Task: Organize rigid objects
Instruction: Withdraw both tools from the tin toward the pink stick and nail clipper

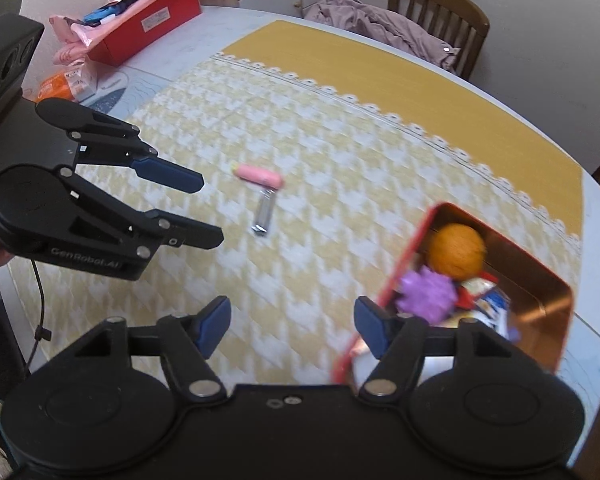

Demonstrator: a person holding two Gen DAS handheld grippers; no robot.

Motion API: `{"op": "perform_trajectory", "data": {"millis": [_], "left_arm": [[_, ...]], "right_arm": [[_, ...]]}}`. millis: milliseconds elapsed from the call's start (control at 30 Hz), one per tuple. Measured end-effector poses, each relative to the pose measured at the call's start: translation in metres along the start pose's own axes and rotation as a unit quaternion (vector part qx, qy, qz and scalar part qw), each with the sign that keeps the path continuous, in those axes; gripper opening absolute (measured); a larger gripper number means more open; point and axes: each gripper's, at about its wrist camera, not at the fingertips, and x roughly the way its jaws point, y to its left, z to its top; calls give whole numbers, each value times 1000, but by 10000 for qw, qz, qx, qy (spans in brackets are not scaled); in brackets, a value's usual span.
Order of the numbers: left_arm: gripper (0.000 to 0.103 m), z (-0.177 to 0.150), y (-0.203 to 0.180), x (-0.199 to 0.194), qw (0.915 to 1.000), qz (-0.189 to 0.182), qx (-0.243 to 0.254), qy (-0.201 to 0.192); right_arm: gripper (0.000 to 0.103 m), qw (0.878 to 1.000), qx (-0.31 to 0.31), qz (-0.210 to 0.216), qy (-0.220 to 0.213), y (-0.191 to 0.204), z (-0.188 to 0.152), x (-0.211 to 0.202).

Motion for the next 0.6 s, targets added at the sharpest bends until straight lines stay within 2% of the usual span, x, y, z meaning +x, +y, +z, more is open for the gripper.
{"op": "perform_trajectory", "data": {"millis": [33,167,233,367,600], "left_arm": [[60,-1,7,-1,10000,29,-19,-32],[61,-2,34,-2,9999,59,-70,-73],[70,-3,45,-1,9998,141,-43,-106],[75,-6,67,7,9995,205,11,-257],[76,-5,91,35,9996,128,201,-174]], "right_arm": [[72,10000,20,13,-6,4,4,4],[79,9999,90,43,-6,20,16,23],[84,9999,147,54,-2,27,21,33],[95,9997,223,-43,-12,38,31,51],[97,9978,575,-304,121,35,42,83]]}}
